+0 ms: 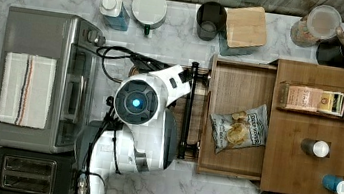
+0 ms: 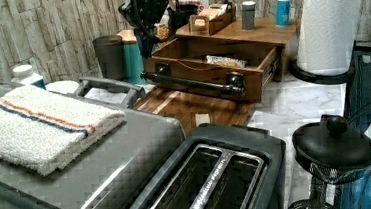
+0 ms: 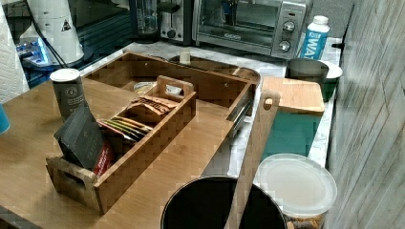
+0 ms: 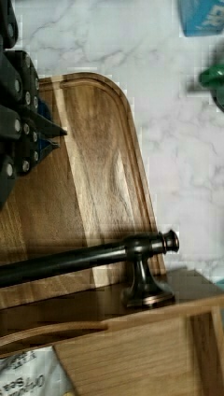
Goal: Close the drawer.
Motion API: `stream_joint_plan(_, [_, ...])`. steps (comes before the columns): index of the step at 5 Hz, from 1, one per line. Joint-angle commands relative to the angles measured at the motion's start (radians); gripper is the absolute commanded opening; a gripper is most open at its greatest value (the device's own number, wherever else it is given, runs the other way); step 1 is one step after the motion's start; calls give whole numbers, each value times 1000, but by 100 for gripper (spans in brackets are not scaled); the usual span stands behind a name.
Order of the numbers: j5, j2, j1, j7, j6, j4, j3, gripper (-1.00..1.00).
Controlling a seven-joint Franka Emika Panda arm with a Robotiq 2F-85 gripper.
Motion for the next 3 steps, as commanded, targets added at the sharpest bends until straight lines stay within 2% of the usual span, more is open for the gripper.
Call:
stream_joint_plan(1, [-74,162,9,-20,48,-12,14,-100])
stream_joint_plan(2, [-195,186,35,84,160,-68,8,-100])
stream_joint_plan(3, [-140,203,8,19,190,-88,15,-100])
